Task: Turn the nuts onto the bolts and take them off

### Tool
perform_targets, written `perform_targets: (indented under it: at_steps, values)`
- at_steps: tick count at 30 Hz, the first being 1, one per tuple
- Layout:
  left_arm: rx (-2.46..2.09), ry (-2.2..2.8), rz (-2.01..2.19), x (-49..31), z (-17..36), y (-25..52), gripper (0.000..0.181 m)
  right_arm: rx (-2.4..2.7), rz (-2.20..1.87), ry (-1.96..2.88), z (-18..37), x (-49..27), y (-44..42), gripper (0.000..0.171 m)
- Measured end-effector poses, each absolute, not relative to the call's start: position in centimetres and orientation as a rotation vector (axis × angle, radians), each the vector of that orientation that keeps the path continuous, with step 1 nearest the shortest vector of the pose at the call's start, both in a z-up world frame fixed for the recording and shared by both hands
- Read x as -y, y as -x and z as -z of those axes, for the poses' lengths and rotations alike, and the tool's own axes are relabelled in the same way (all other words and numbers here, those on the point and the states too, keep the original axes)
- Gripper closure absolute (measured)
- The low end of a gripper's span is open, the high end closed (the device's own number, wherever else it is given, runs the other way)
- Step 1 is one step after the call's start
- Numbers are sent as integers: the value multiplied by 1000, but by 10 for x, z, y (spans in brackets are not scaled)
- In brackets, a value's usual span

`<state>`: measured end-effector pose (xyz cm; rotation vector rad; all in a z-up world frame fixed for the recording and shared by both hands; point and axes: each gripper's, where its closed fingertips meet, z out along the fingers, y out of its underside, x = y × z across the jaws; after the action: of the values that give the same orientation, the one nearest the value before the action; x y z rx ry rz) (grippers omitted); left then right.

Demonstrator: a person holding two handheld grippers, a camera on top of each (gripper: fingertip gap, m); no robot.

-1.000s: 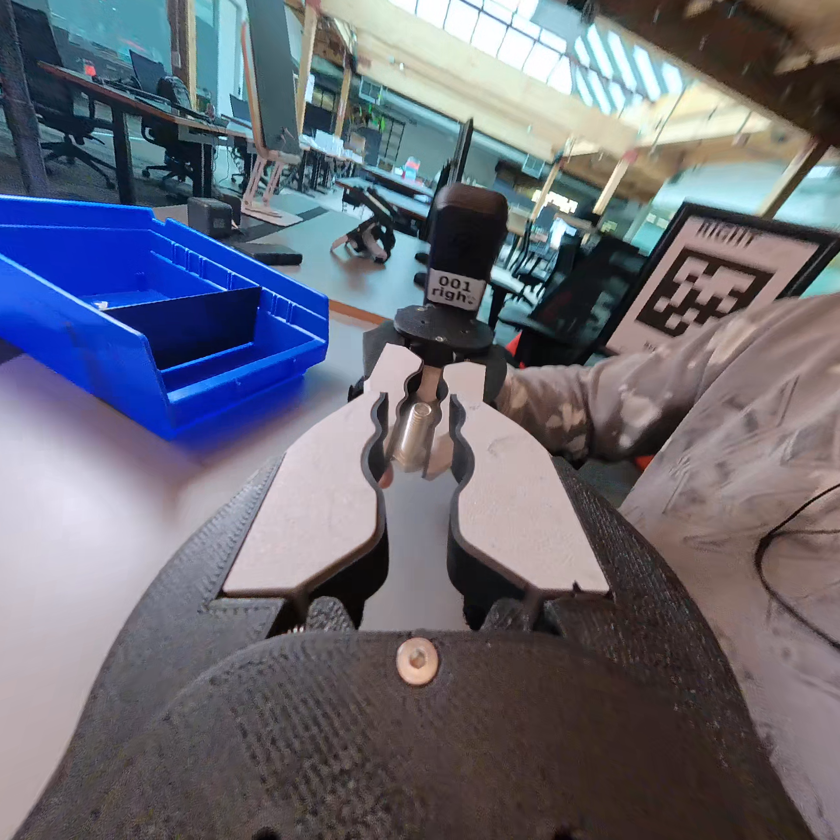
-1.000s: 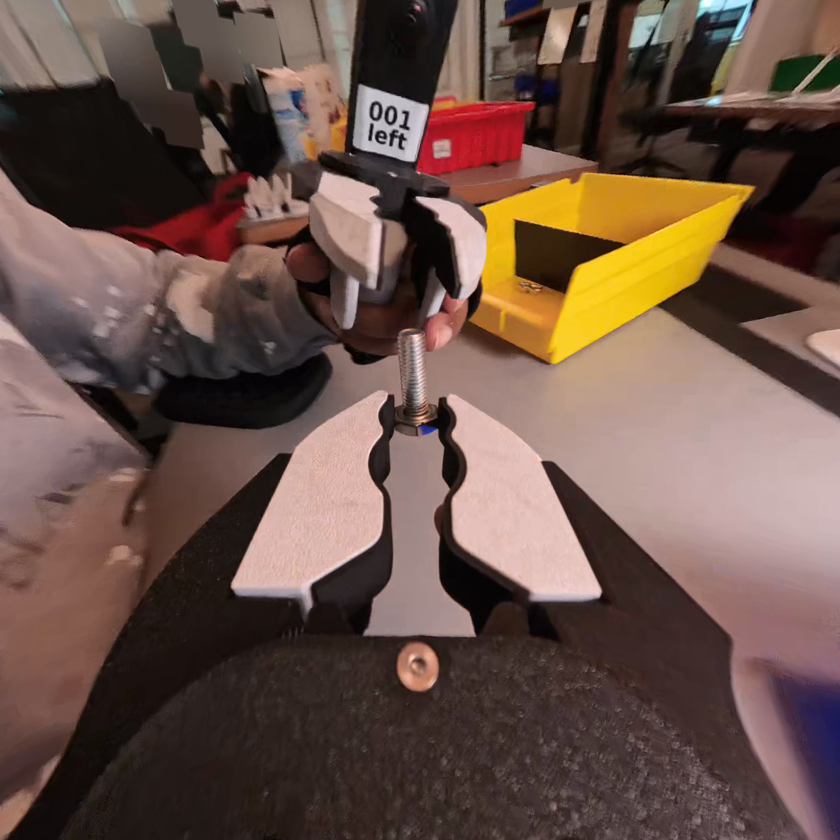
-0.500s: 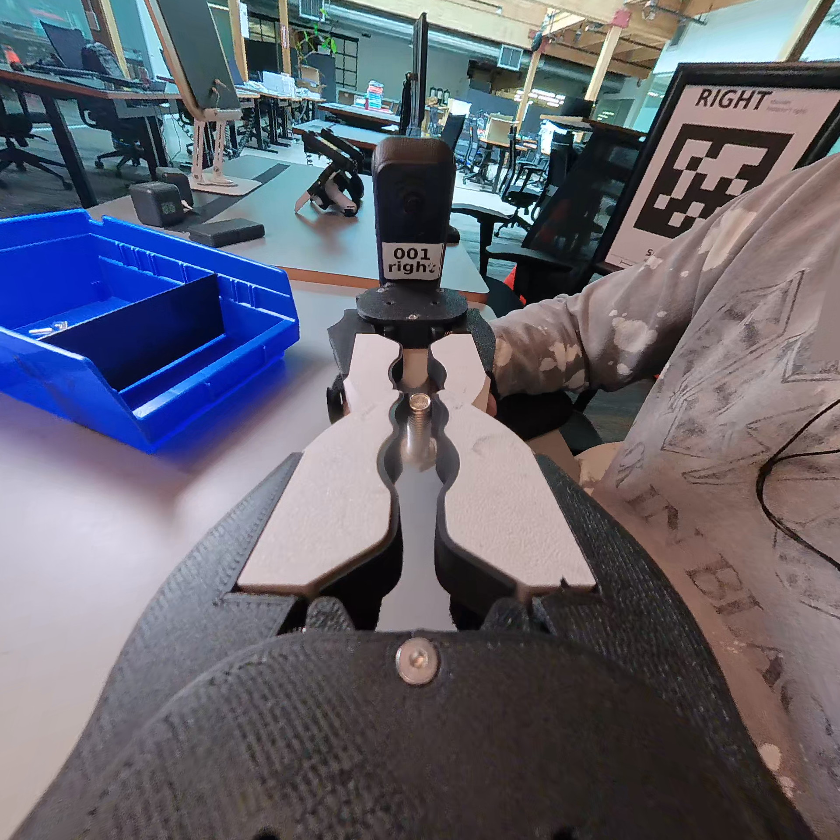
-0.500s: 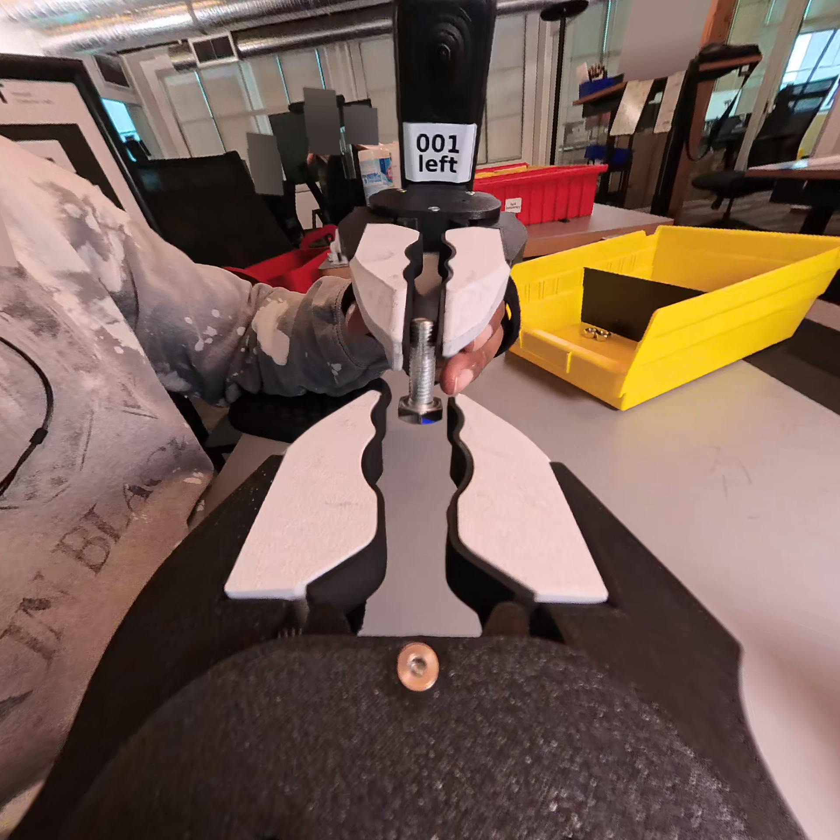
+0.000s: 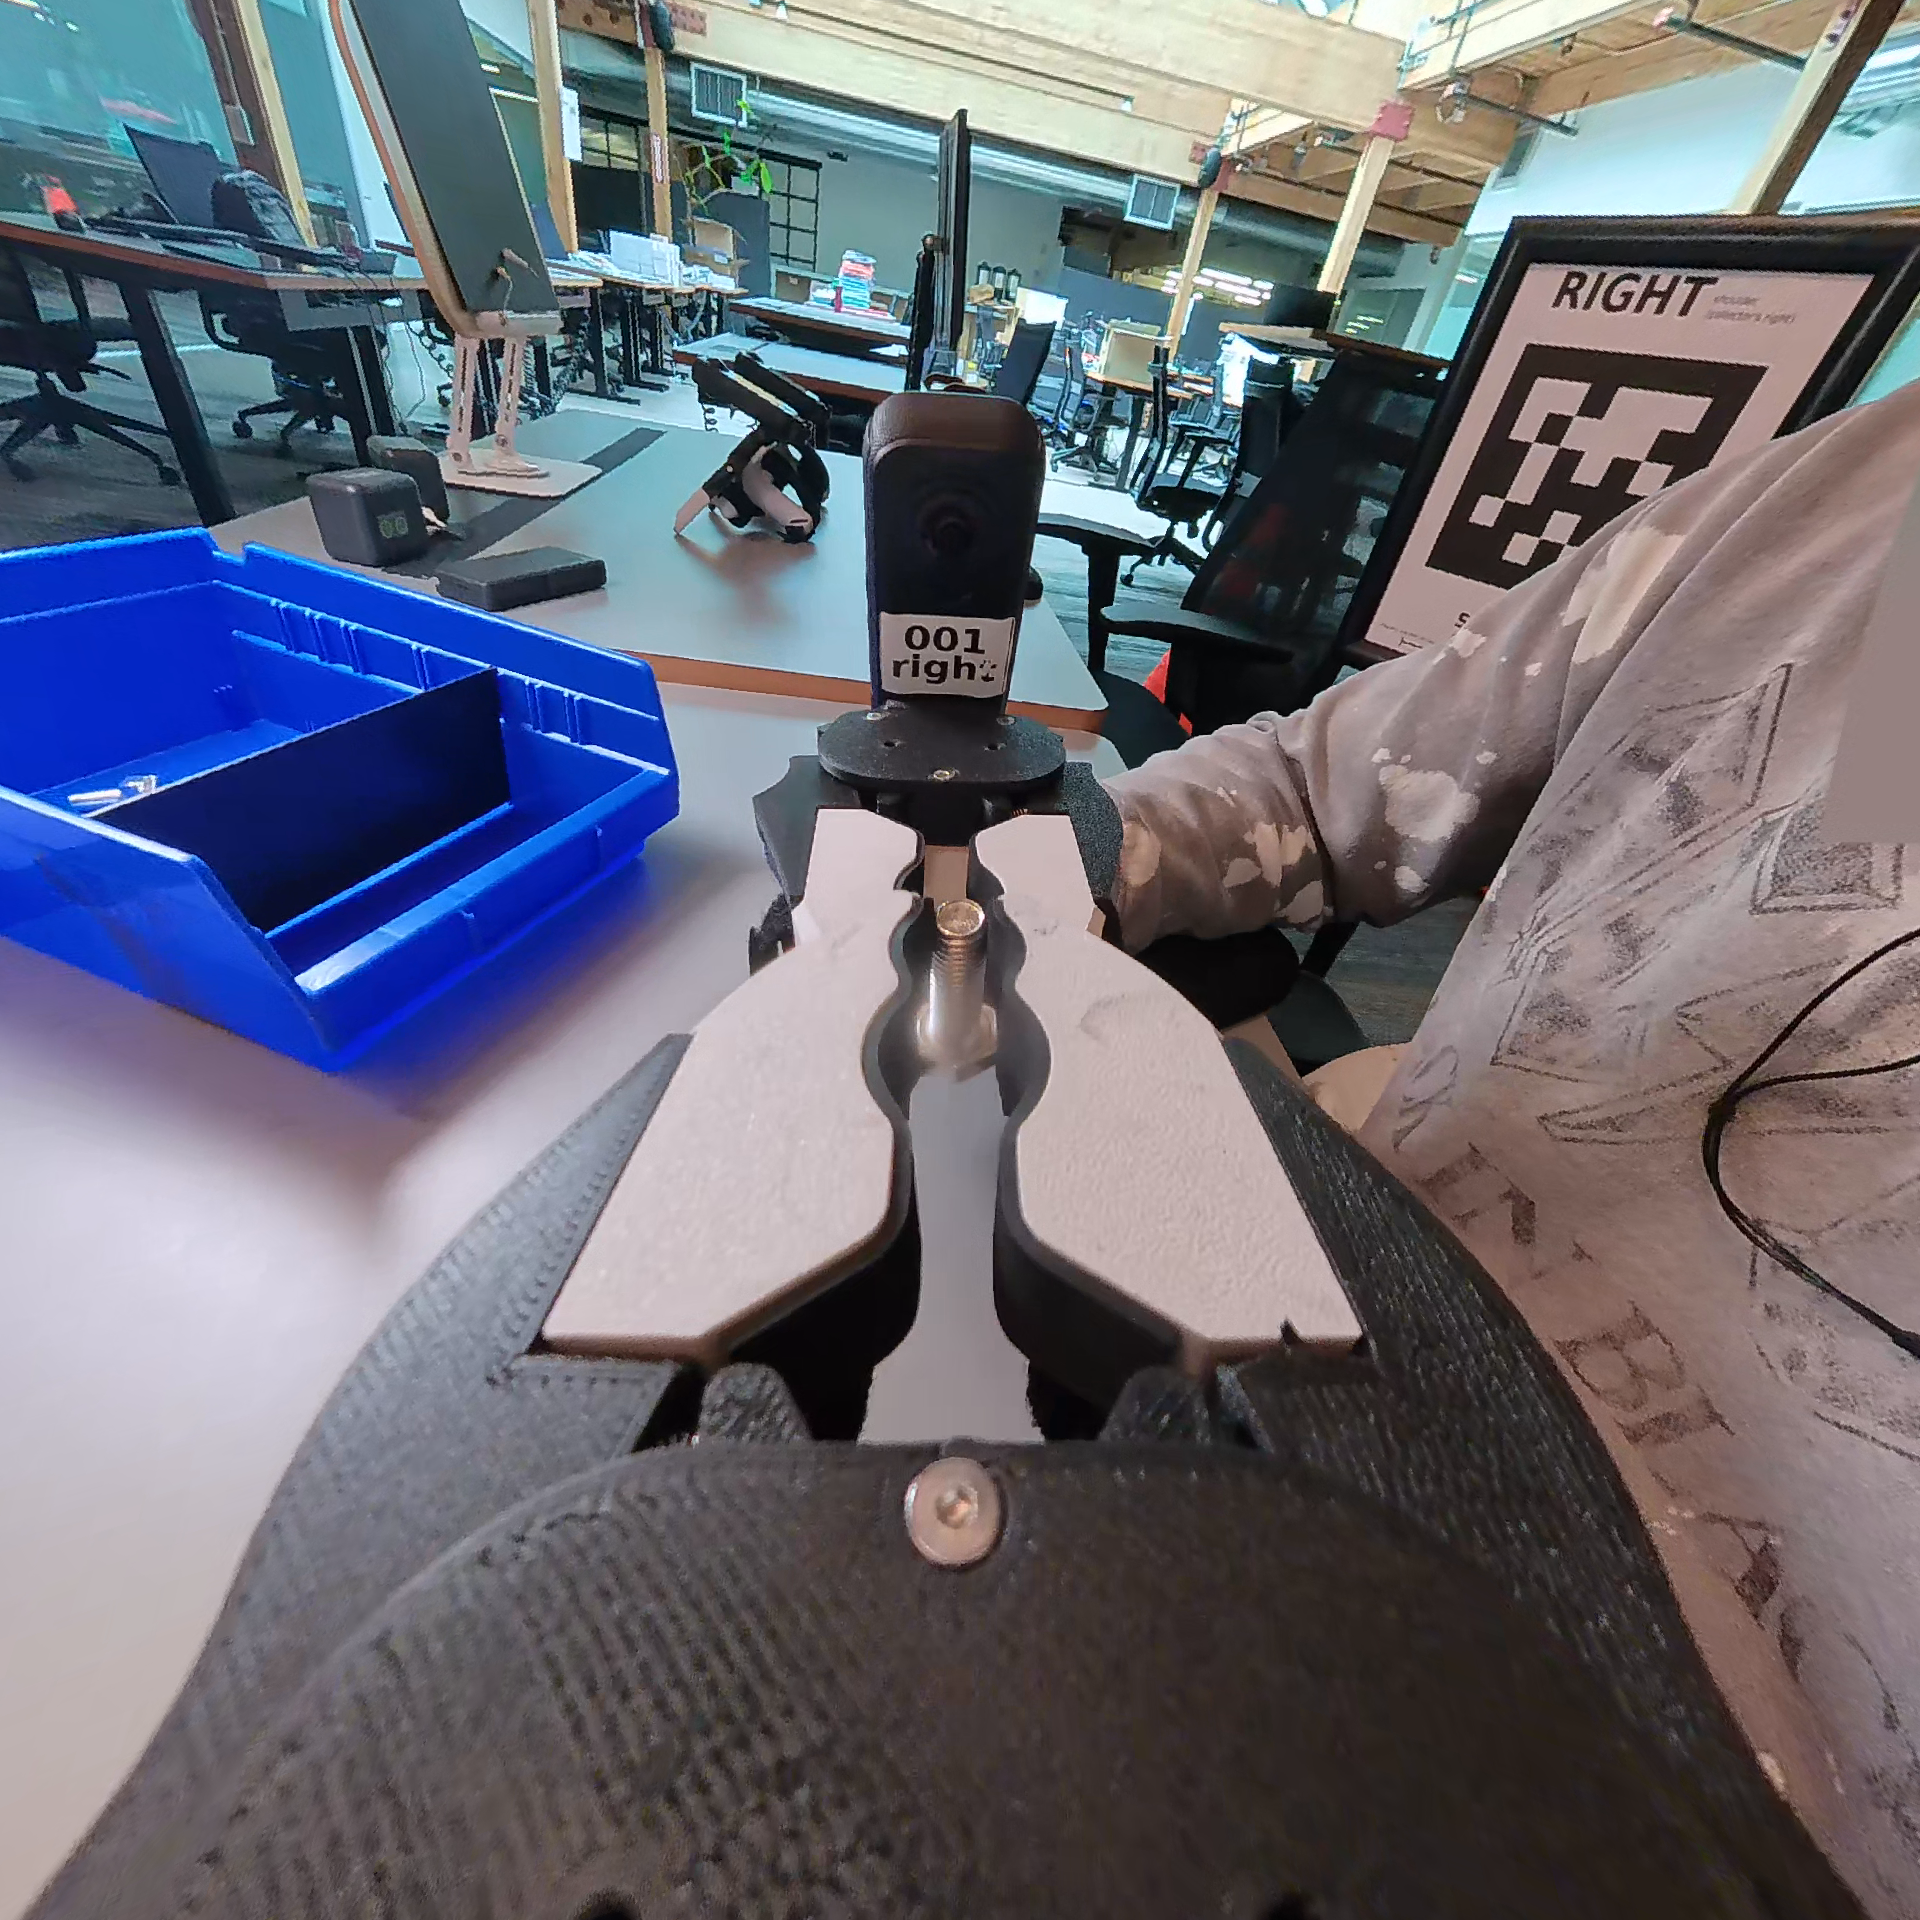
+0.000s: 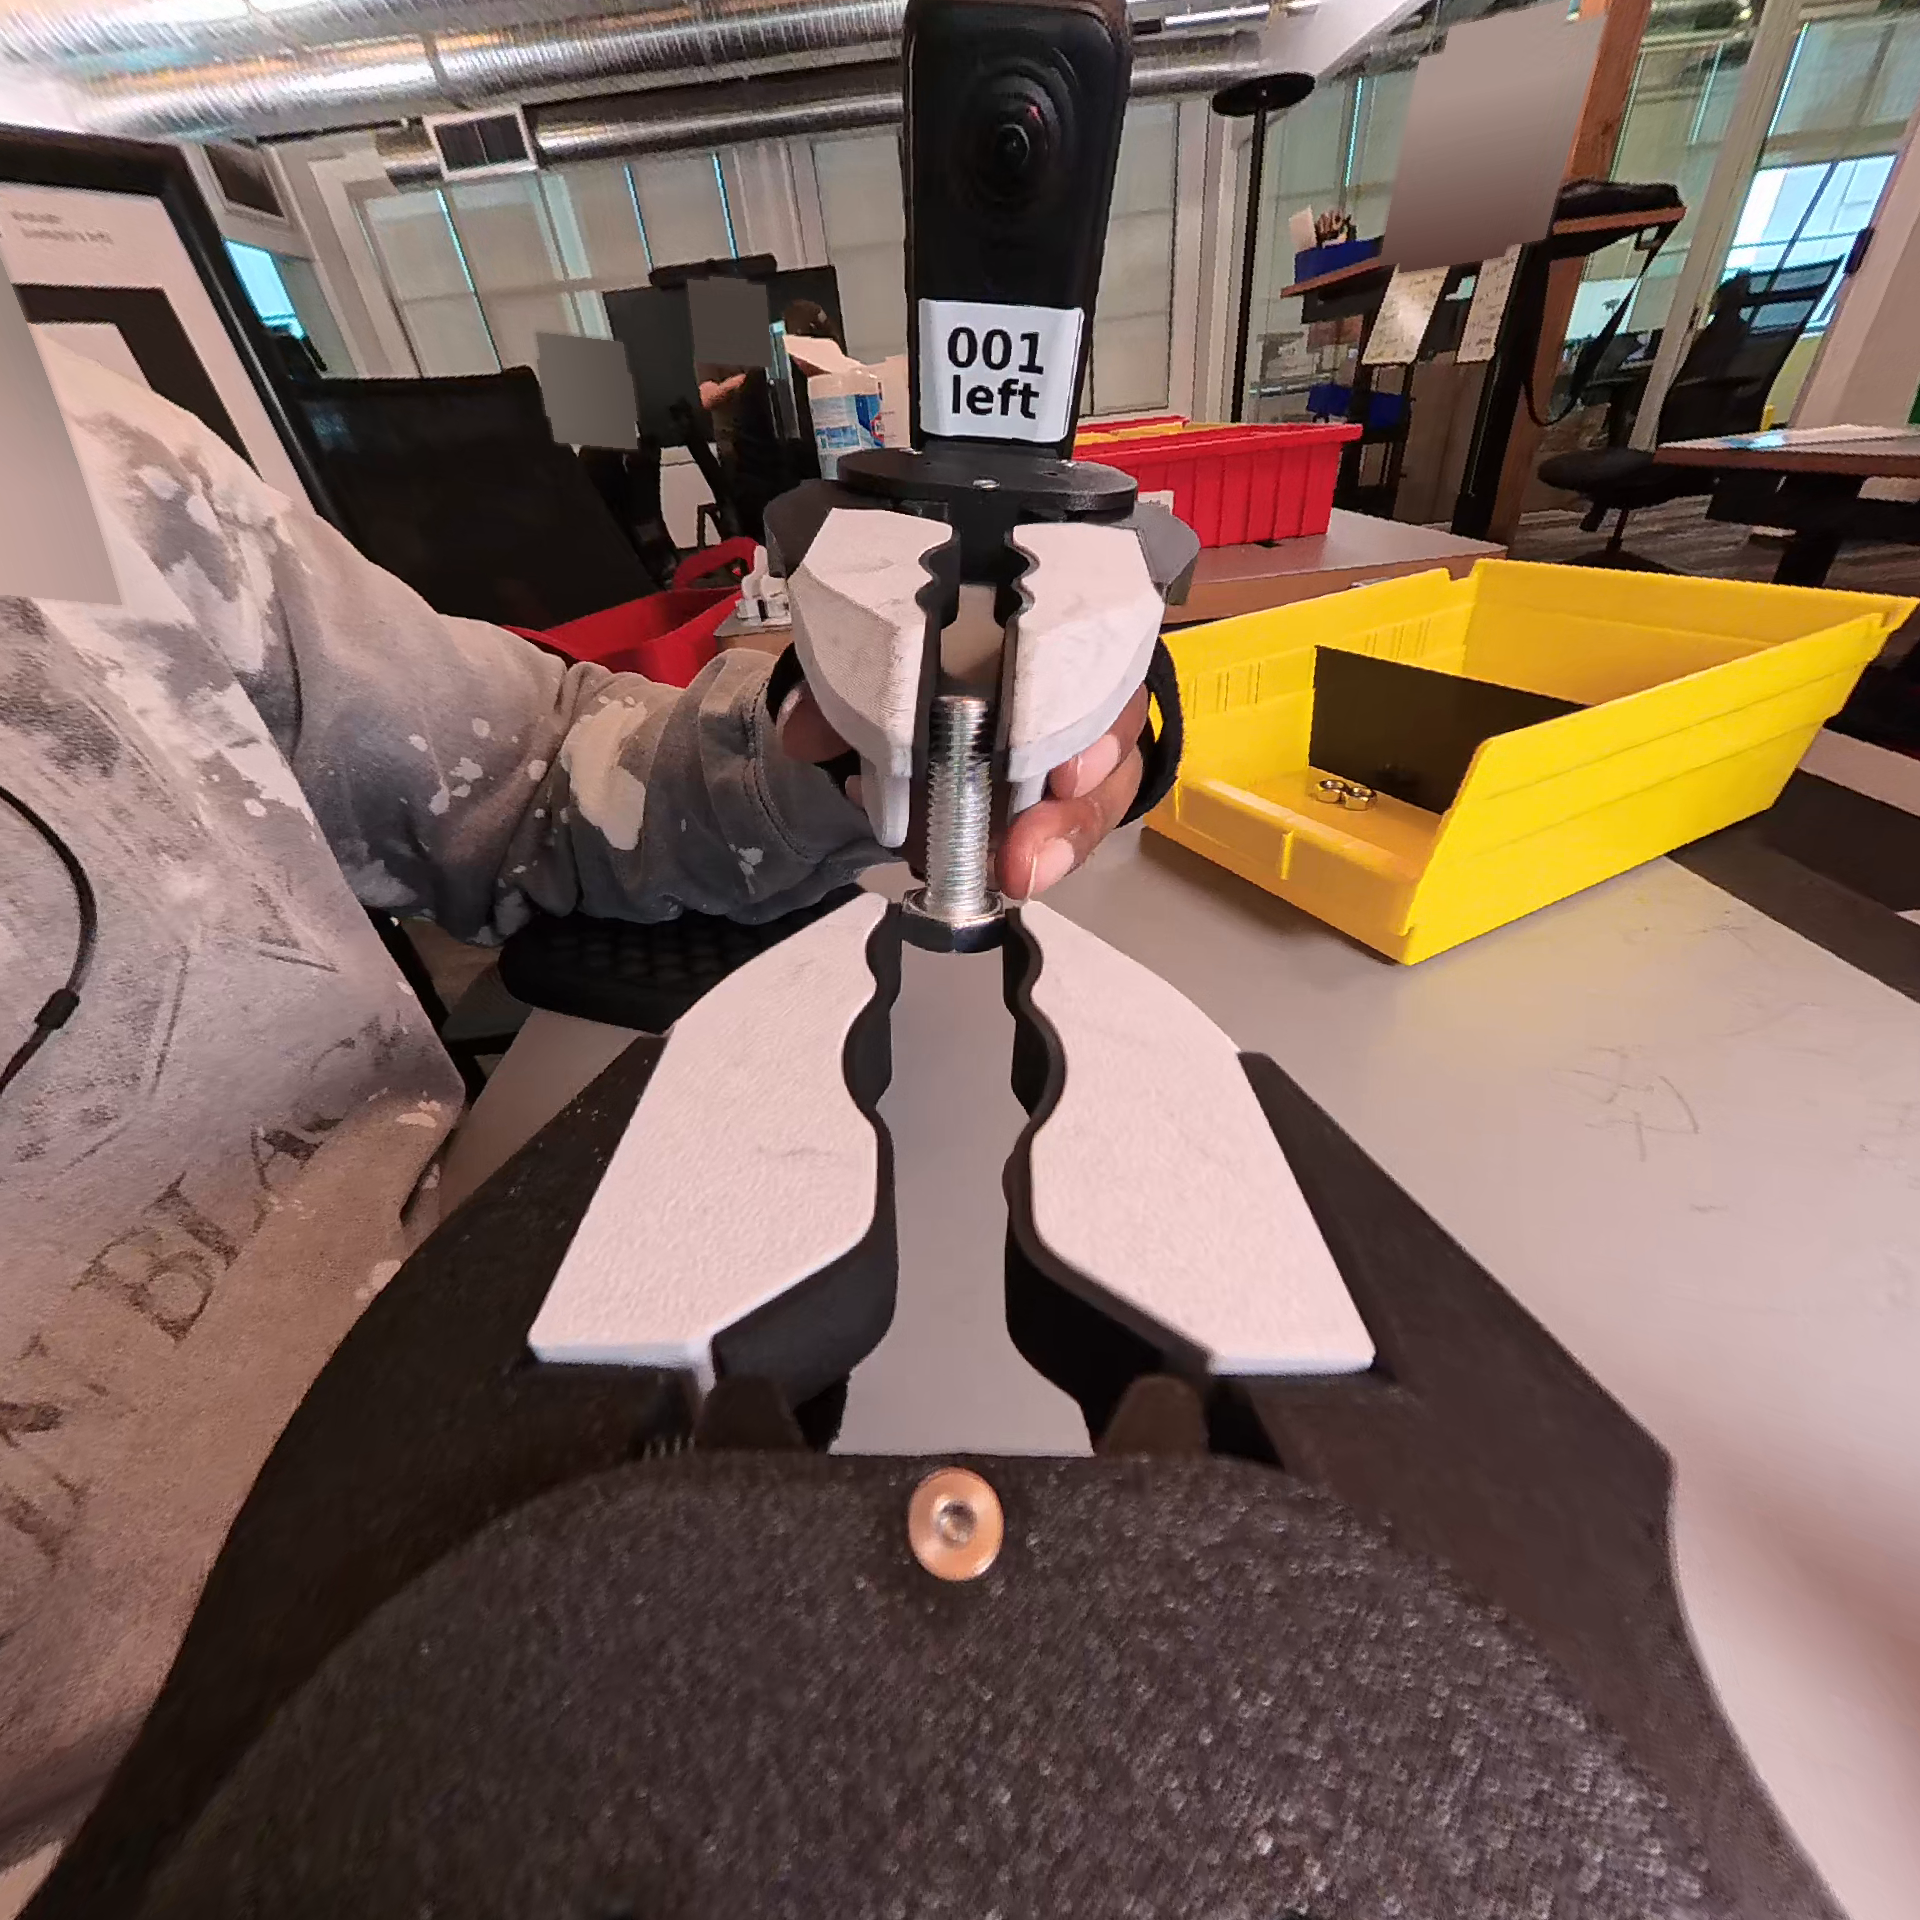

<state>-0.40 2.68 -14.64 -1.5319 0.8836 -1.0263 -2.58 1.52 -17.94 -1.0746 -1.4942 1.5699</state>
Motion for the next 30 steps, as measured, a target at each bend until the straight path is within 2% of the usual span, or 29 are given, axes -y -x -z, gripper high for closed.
perform_targets:
  at_steps: [30]
  values:
    - [-888, 1505, 999, -27, 144, 3, 171, 1454, -1603, 1065, 176, -13, 25, 151]
